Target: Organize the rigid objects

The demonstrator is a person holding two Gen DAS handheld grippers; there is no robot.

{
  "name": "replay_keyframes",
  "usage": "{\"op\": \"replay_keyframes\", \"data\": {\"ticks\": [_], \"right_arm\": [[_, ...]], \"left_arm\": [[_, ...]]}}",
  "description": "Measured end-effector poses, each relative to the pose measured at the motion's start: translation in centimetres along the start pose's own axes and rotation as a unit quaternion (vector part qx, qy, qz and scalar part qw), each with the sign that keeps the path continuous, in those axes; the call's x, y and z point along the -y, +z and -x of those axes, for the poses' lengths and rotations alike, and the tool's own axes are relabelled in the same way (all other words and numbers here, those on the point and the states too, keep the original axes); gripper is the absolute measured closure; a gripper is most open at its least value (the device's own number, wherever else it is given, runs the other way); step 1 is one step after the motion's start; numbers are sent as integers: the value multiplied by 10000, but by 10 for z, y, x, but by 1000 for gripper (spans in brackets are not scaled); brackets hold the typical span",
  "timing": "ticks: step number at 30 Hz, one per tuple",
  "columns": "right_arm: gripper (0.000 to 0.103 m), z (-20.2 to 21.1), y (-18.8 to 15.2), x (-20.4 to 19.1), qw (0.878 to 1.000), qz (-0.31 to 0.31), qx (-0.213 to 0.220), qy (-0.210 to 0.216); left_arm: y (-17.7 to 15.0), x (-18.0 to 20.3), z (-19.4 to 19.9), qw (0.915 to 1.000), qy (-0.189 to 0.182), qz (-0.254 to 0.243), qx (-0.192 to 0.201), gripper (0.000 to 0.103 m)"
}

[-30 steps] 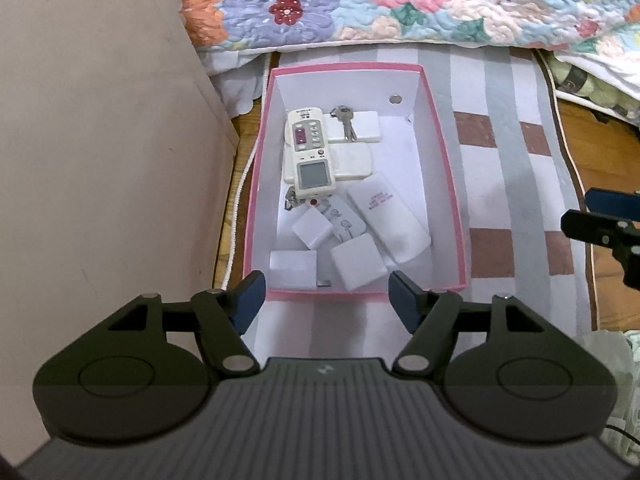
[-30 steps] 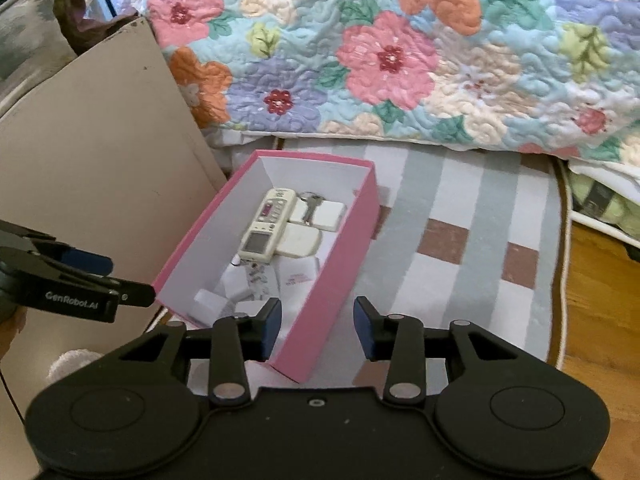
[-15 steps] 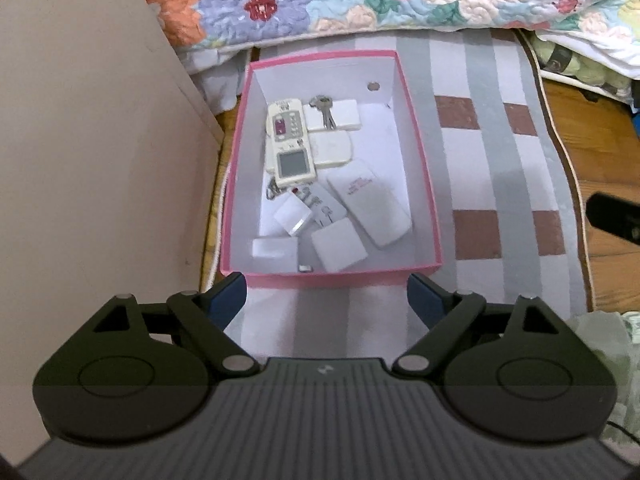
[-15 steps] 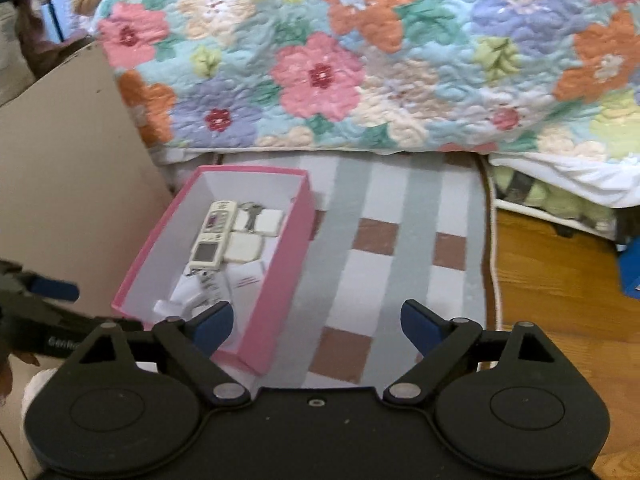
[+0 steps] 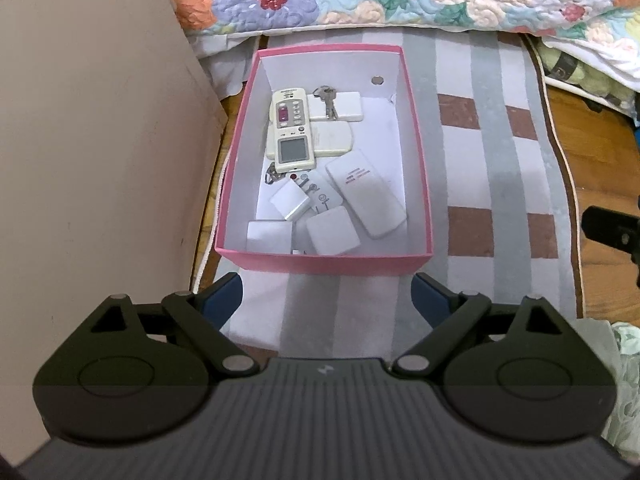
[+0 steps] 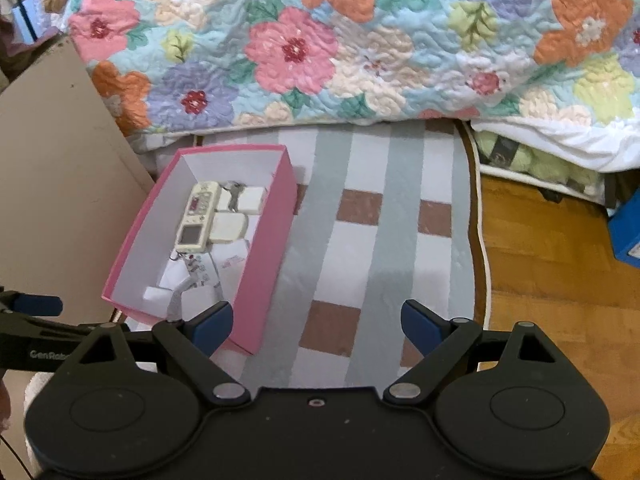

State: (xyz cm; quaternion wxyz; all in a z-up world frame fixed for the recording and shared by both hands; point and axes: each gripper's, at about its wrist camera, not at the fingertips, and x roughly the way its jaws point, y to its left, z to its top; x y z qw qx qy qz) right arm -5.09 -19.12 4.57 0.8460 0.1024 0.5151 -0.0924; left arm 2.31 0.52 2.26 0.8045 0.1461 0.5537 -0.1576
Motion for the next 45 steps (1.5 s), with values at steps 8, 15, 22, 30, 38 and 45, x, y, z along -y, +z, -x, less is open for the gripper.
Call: {"op": "replay_keyframes", "data": {"ticks": [8, 15, 22, 30, 38, 45], "right_arm": [[9, -11, -3, 4, 9995, -90, -298, 84], [2, -16, -7, 8, 9990, -228, -380, 38], [0, -18, -10, 8, 9982, -287, -532, 2], [0, -16, -12, 5, 9985, -151, -521, 5], [0, -28, -11, 9, 9976, -266, -614, -150], [0, -30, -13, 9, 9972, -265, -655, -227]], "left_arm": [[-1, 0, 3, 9999, -94, 115, 25, 11], [-2, 1, 4, 9999, 108, 71, -44, 11], [-5, 1, 5, 9999, 59, 63, -54, 11], [-6, 0, 3, 9999, 73, 108, -62, 11], [-9, -1, -1, 9995, 298, -55, -118, 10], [-9, -4, -9, 9995, 226, 98, -193, 10]]}}
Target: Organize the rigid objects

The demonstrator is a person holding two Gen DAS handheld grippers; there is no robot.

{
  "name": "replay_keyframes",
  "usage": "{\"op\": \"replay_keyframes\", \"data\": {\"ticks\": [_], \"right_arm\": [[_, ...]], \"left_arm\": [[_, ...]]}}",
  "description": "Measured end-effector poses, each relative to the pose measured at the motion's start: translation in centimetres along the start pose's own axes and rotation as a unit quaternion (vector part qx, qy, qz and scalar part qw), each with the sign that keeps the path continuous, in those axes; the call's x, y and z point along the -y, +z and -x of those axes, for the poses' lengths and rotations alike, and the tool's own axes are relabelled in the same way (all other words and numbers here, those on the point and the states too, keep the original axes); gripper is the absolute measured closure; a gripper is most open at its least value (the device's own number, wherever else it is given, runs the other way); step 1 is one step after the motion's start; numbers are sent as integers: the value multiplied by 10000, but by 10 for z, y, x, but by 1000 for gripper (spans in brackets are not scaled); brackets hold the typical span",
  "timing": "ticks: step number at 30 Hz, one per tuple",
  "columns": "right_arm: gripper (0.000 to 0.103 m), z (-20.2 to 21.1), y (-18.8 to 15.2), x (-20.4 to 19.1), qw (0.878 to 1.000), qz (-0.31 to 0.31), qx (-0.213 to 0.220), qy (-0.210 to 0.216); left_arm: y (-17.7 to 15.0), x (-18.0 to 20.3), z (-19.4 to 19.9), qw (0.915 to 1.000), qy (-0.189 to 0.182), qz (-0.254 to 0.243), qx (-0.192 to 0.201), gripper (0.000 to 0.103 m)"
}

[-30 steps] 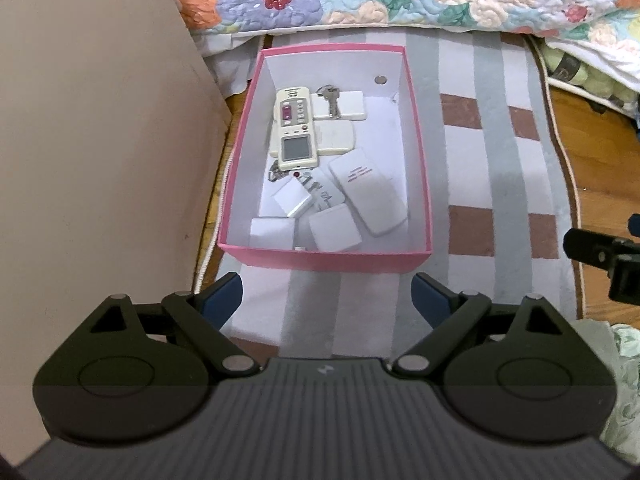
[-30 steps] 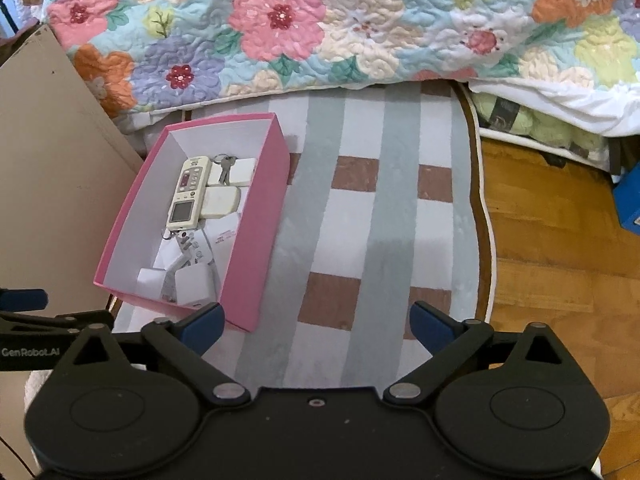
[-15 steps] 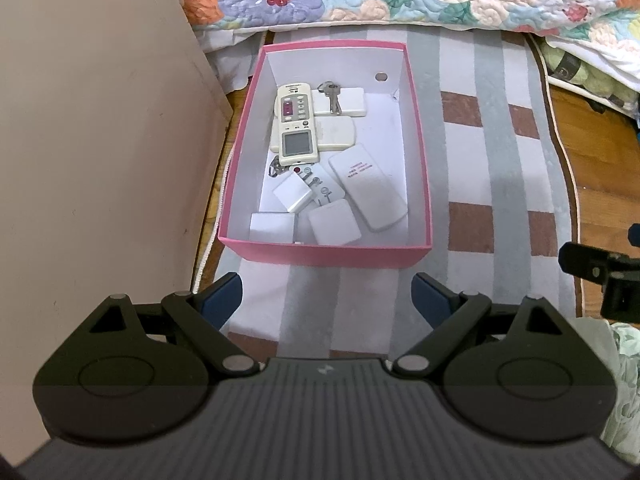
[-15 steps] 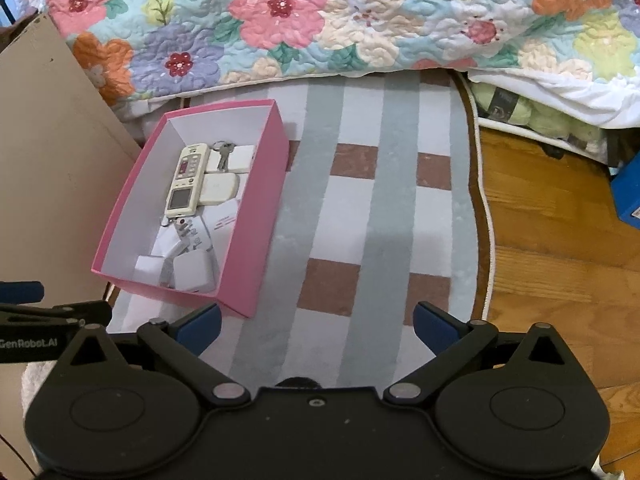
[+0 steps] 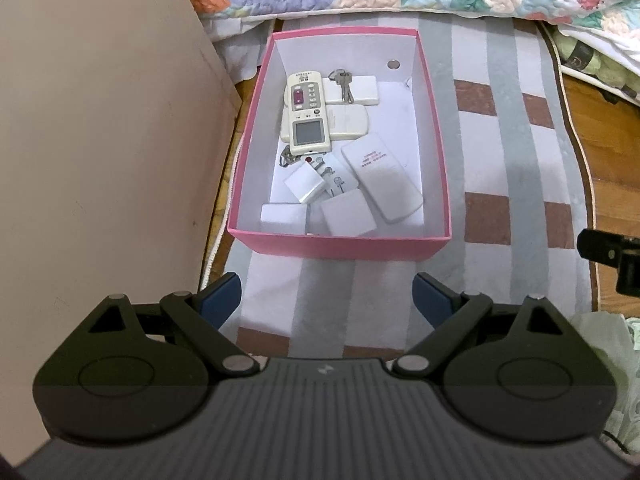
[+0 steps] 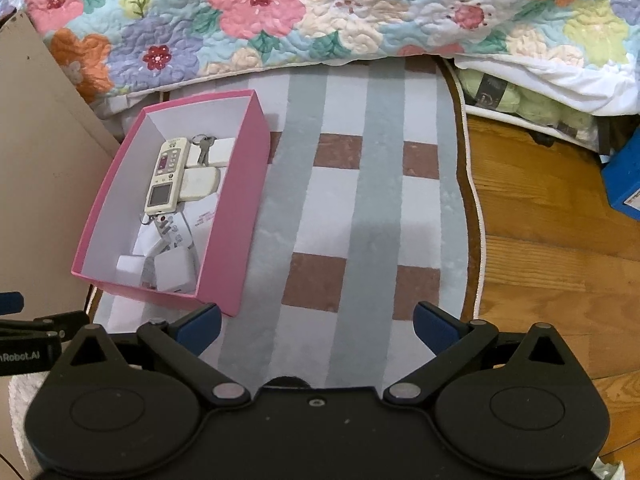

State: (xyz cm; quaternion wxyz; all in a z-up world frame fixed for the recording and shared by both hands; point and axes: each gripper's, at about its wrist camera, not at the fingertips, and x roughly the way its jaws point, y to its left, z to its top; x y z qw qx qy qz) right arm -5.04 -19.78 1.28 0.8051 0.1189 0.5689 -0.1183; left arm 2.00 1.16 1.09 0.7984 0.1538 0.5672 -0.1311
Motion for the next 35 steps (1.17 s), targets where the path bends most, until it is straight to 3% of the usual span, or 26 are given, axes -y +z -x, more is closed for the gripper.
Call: {"op": "replay_keyframes", "data": {"ticks": [9, 35], "right_arm": [[0, -1, 0, -4, 9994, 296, -67, -191], [0, 0, 1, -3, 9989, 417, -84, -217]], "left_arm": [[1, 1, -2, 9997, 212, -60, 63, 10], [-1, -1, 0, 9992, 328, -53, 201, 10]]}}
